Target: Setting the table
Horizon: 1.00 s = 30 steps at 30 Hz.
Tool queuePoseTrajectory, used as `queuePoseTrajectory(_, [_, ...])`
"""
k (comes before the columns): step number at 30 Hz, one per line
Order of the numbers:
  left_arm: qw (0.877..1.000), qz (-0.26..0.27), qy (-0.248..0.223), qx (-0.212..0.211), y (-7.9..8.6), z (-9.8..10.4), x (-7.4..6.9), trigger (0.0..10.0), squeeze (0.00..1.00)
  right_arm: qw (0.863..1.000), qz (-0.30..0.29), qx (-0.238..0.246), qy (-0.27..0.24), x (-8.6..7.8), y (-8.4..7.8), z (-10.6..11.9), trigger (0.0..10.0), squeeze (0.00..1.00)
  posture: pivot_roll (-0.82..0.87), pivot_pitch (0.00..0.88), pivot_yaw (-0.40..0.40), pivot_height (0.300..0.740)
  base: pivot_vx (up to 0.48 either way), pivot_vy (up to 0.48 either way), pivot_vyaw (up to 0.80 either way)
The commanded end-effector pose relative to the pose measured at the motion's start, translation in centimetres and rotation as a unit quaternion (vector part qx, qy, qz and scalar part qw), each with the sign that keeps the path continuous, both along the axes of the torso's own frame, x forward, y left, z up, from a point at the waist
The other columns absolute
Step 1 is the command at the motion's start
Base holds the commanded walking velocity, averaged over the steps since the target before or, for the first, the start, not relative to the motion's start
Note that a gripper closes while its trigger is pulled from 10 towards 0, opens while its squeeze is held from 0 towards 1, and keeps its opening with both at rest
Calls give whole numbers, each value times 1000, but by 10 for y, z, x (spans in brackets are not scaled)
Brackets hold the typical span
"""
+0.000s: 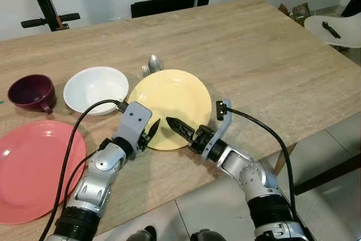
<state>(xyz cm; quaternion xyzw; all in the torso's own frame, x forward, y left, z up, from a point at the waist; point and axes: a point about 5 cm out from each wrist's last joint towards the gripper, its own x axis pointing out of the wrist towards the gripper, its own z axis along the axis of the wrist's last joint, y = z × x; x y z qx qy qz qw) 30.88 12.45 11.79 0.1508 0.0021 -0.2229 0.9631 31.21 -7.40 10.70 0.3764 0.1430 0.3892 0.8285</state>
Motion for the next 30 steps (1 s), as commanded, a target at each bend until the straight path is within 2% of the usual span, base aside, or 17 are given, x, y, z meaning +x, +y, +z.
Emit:
queuePoseTrajectory(1, [997,-2,70,24,1,-30,-10,10000,0,1000,20,24,-2,-1,9,1,0,0,-79,91,-9,740,0,0,0])
queuePoseTrajectory(3, [997,-1,70,24,1,-30,-9,10000,0,1000,15,25,-4,0,7,2,0,0,-79,91,-9,740,0,0,0])
queuePoseTrajectory(8, [998,13,57,14,3,-23,-3,10000,0,998,-33,44,-12,10,-12,9,0,0,-83,75,-12,740,0,0,0])
queuePoseTrajectory(13, [998,27,34,-46,5,1,6,10000,0,998,-41,43,-17,10,-17,10,0,0,-90,70,-7,740,0,0,0])
queuePoseTrajectory(14, [997,22,19,-75,5,15,8,10000,0,998,-45,42,-18,11,-18,10,0,0,-89,70,-7,740,0,0,0])
queuePoseTrajectory(15, [997,22,19,-75,5,15,8,10000,0,998,-45,42,-18,11,-18,10,0,0,-89,70,-7,740,0,0,0])
queuePoseTrajectory(16, [987,-6,-24,-157,6,60,10,10000,0,997,-62,39,-24,12,-24,12,0,0,-87,71,-5,740,0,0,0])
queuePoseTrajectory(18, [973,-39,-60,-220,8,98,6,10000,0,996,-79,37,-32,13,-31,16,0,0,-85,70,-4,740,0,0,0])
queuePoseTrajectory(19, [973,-39,-60,-220,8,98,6,10000,0,996,-79,37,-32,13,-31,16,0,0,-85,70,-4,740,0,0,0])
queuePoseTrajectory(22, [961,-61,-89,-255,12,126,3,10000,0,993,-100,39,-41,15,-40,21,0,0,-76,69,-2,740,0,0,0])
queuePoseTrajectory(24, [951,-68,-120,-278,21,154,1,10000,0,986,-141,44,-75,16,-59,38,0,0,-73,66,8,740,0,0,0])
queuePoseTrajectory(25, [951,-68,-120,-278,21,154,1,10000,0,986,-141,44,-75,16,-59,38,0,0,-73,66,8,740,0,0,0])
queuePoseTrajectory(26, [947,-65,-134,-284,27,166,0,10000,0,977,-179,39,-111,15,-78,56,0,0,-74,65,13,740,0,0,0])
queuePoseTrajectory(27, [949,-62,-131,-281,28,165,1,10000,0,972,-195,33,-128,13,-85,65,3020,0,-78,63,20,740,0,0,0])
queuePoseTrajectory(28, [949,-62,-131,-281,28,165,1,10000,0,972,-195,33,-128,13,-85,65,3020,0,-78,63,20,740,0,0,0])
queuePoseTrajectory(29, [954,-61,-110,-271,28,156,0,10000,0,964,-216,31,-151,8,-94,78,10000,0,-97,60,33,740,0,0,0])
queuePoseTrajectory(30, [958,-62,-92,-263,25,148,0,10000,0,960,-226,30,-163,5,-98,85,10000,0,-102,60,36,740,0,0,0])
